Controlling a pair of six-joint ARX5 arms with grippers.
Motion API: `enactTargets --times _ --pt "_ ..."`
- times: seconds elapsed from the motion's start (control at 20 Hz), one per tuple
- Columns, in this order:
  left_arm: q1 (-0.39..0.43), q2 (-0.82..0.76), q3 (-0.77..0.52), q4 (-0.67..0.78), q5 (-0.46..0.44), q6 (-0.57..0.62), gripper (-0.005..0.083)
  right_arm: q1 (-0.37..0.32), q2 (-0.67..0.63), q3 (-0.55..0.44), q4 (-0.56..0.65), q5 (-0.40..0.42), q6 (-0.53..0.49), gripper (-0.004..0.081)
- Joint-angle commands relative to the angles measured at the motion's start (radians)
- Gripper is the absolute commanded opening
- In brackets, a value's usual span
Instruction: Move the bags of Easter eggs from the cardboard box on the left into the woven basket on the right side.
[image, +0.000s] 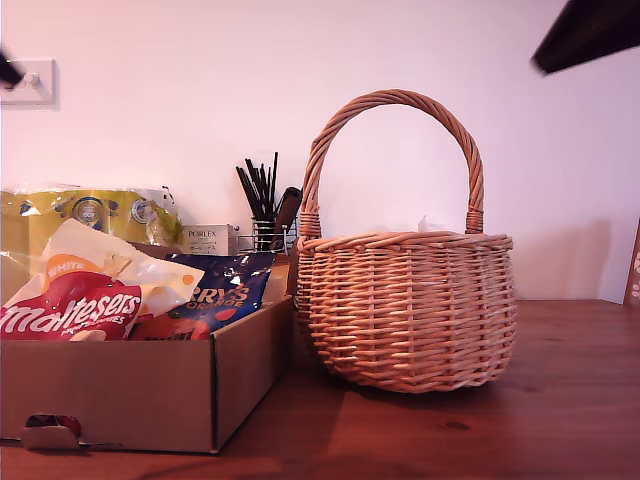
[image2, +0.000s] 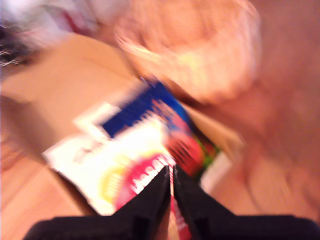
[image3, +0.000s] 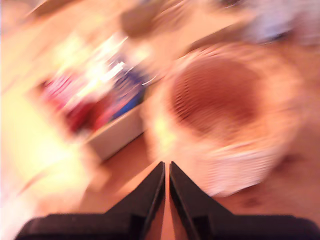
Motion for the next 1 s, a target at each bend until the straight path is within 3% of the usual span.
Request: enactTargets --times 0.0,0.05,0.1,0.2,0.25,0.3,0.45,0.6,0.95 --pt "-0.002 0.032 -0.012 -0.011 0.006 0.081 -0.0020 0.027 -0.008 0.000 -0.005 -0.010 -0.021 -0.0012" --pt "-0.002 0.050 -0.012 -0.011 0.005 0.100 0.0011 0.044 -0.008 0.000 -0.005 -0.015 -0.030 -0.0012" --pt "-0.001 0.068 -0.012 -0.008 -0.005 0.105 0.0125 0.058 -0.008 0.000 -0.003 -0.014 -0.030 -0.0012" --pt "-0.001 0.105 -0.012 0.048 -0.076 0.115 0.0536 0.069 -0.008 0.000 -0.008 -0.014 -0.032 -0.0012" --pt "-0.001 0.125 -0.012 0.081 -0.119 0.116 0.0680 0.069 -0.008 0.000 -0.012 -0.014 -0.036 -0.0012" --pt "-0.001 0.149 -0.012 0.105 -0.151 0.118 0.0732 0.069 -0.008 0.000 -0.016 -0.014 -0.040 -0.0012" --pt "0.004 0.220 -0.012 0.188 -0.209 0.152 0.0730 0.069 -0.008 0.000 -0.021 -0.015 -0.063 -0.0012" --pt "0.028 0.303 -0.012 0.289 -0.207 0.164 0.0730 0.069 -0.008 0.000 -0.040 -0.014 -0.089 -0.0012" --pt "0.133 0.533 0.003 0.358 -0.103 0.150 0.0727 0.069 -0.008 0.000 -0.045 -0.014 -0.107 -0.0012"
